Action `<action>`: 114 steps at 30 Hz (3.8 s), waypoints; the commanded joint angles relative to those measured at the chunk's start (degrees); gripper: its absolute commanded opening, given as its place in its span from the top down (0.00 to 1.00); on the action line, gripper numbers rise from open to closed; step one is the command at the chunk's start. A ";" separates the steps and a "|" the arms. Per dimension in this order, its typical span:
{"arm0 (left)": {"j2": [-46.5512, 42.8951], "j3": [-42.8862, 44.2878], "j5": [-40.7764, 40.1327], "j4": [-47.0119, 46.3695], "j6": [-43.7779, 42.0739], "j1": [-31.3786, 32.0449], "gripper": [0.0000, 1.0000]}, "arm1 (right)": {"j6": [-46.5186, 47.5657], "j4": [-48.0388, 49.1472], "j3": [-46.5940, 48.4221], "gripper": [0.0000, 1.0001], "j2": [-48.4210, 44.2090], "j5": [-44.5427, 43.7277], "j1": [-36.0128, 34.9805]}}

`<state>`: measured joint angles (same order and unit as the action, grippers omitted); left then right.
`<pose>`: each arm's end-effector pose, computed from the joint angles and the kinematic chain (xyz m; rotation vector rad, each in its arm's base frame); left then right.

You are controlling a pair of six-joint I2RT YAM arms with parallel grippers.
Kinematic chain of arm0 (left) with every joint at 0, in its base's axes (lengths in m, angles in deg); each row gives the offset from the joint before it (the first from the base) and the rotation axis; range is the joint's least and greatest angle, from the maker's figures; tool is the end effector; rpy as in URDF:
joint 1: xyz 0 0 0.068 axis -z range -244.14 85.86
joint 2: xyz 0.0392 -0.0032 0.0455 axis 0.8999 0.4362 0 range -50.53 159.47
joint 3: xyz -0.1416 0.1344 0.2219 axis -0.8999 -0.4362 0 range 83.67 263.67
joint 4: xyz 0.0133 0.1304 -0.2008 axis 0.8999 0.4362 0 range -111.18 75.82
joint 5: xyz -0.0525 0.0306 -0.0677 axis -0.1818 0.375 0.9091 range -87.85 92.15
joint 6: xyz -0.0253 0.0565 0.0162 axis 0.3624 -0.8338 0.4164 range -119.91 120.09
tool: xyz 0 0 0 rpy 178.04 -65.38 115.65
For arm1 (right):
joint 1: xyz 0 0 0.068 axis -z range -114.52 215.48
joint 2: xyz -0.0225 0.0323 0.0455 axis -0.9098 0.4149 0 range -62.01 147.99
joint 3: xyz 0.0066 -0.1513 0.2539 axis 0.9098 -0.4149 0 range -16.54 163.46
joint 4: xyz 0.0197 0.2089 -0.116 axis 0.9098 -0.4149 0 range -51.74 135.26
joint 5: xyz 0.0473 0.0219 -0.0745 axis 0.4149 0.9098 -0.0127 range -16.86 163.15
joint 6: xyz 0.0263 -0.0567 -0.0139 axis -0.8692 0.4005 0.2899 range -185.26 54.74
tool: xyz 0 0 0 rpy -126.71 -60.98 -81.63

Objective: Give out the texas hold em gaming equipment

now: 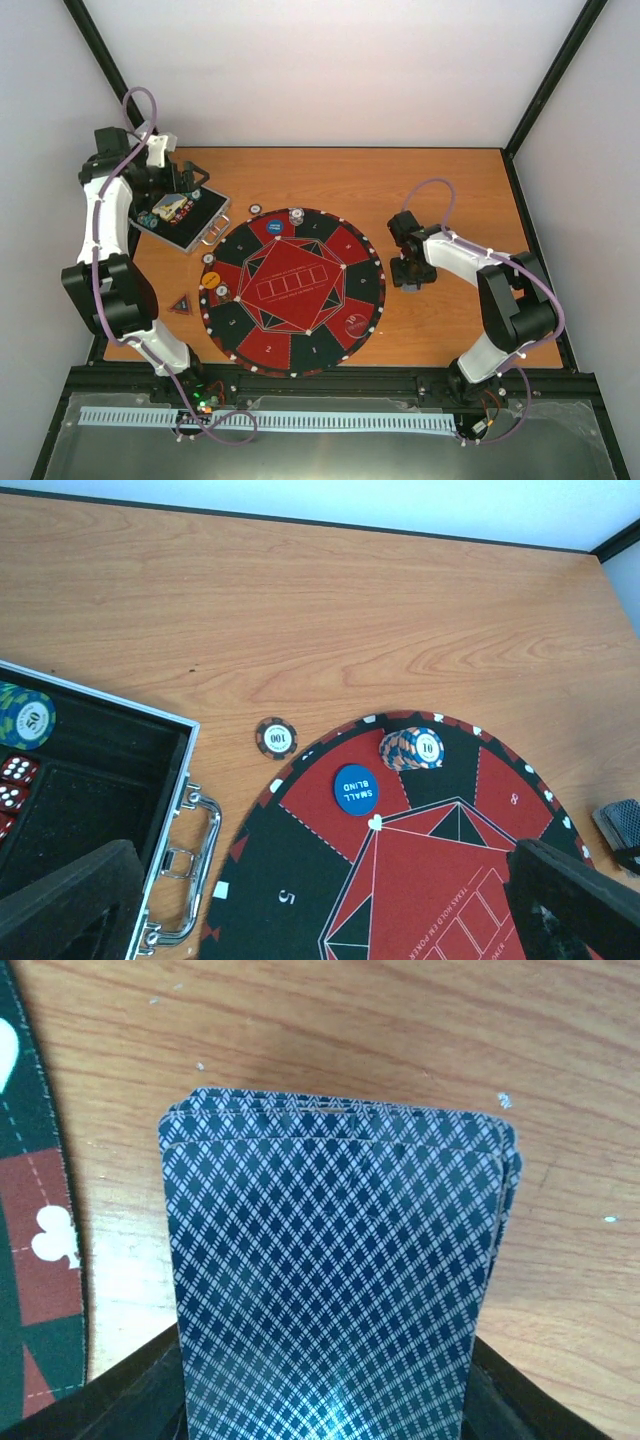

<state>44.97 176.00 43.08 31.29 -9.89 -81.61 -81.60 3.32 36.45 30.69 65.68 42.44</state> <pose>0.3295 0.0697 0.3553 0.1156 2.3332 -0.6710 0.2422 0.0959 0.1833 -0.1590 2.9544 -0.1090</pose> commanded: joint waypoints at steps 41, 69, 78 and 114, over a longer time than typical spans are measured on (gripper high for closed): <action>0.95 -22.47 41.27 -12.40 2.16 20.02 0.19 | 36.99 0.75 40.56 0.63 9.74 15.76 -27.93; 3.03 -21.67 40.37 -8.62 -2.57 23.45 0.89 | 38.40 2.43 42.66 0.63 10.92 12.89 -27.93; 2.85 -19.17 39.28 -5.67 -4.97 23.45 0.99 | 34.88 9.02 36.86 0.01 6.64 10.04 -27.31; -0.56 -6.97 36.90 6.42 -14.99 22.71 0.99 | -8.31 58.27 12.72 0.60 4.80 58.29 -12.52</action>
<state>46.44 166.49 77.44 37.06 -22.37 -58.38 -90.21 59.76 48.84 34.80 121.74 30.24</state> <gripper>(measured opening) 0.124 0.457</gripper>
